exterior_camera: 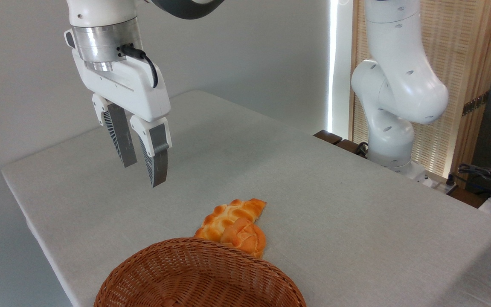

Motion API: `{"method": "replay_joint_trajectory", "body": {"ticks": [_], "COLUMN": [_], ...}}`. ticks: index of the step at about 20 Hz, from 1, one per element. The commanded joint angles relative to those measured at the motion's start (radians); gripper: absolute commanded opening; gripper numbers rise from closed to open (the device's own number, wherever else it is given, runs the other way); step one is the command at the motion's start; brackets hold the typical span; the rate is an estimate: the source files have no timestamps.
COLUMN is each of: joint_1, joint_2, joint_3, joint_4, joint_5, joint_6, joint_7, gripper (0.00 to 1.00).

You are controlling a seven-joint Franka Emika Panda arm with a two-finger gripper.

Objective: Put bread into the basket

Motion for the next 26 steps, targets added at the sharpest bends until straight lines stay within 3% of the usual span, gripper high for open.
{"method": "replay_joint_trajectory", "body": {"ticks": [1,18,23,26], "joint_1": [-0.004,0.0,0.112,0.115], "joint_2": [-0.002,-0.006,-0.009,-0.013], "joint_3": [0.006,0.006,-0.097,-0.102], "joint_4": [0.011,0.011,0.011,0.011], "joint_5": [-0.004,-0.004,-0.004,-0.002], "joint_6": [-0.009,-0.041,-0.043,-0.043], "joint_7": [-0.02,-0.017,-0.017,-0.015], "gripper": [1.0,1.0,1.0,1.0]}}
